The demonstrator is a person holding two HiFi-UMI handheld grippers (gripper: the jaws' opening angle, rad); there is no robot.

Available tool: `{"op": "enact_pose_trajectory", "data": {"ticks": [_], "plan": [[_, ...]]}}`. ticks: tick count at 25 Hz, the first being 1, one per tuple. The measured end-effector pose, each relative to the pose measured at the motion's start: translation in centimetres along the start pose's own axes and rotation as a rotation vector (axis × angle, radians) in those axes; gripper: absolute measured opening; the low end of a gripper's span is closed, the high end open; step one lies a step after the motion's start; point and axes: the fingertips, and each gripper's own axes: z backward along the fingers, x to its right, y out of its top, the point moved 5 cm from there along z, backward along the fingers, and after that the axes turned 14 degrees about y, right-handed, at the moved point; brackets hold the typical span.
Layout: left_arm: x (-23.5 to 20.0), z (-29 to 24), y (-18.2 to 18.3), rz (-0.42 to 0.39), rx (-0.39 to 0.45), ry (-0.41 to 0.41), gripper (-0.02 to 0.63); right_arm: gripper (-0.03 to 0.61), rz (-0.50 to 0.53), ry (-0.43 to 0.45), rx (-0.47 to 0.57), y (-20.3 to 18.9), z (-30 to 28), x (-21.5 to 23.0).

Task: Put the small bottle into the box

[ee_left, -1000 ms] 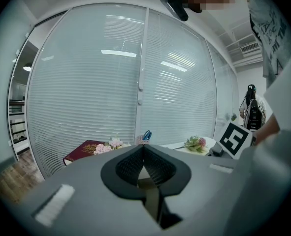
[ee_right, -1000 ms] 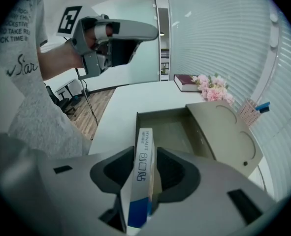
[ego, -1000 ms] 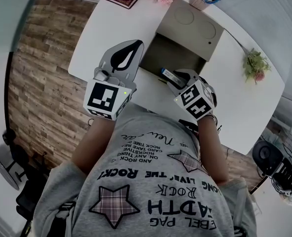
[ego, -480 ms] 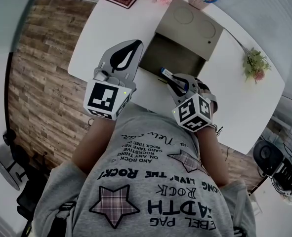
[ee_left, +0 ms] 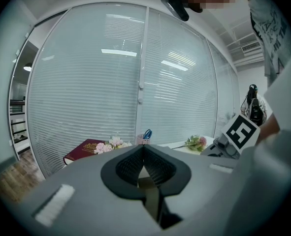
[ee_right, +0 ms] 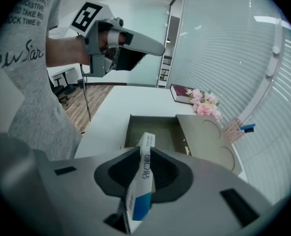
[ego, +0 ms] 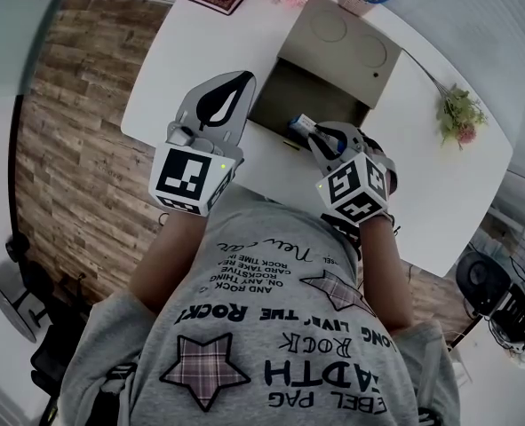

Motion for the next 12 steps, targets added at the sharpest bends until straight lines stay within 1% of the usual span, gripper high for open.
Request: {"op": "enact_pose_trajectory", "data": {"ticks": [4, 8, 10, 12], "plan": [[-0.1, -0.1, -0.4, 0.011, -0.016, -0.011, 0.011, 0.074, -0.03, 0.032, 0.012, -0.5, -0.2, 1.3], [0.0, -0.5, -0.7, 0.022, -0.025, -0.013, 0.011, 0.066, -0.124, 0.094, 0.071, -1.5, -0.6, 2.9], [0.0, -0.5, -0.8, 0.023, -0.026, -0.015, 0.011, 0.066, -0.163, 0.11, 0.091, -2.0, -0.8, 3.6], [-0.1, -0.5, -0.9, 0.021, -0.027, -0.016, 0.01, 0.066, -0.18, 0.114, 0.095, -2.3, -1.0, 4.0]]}}
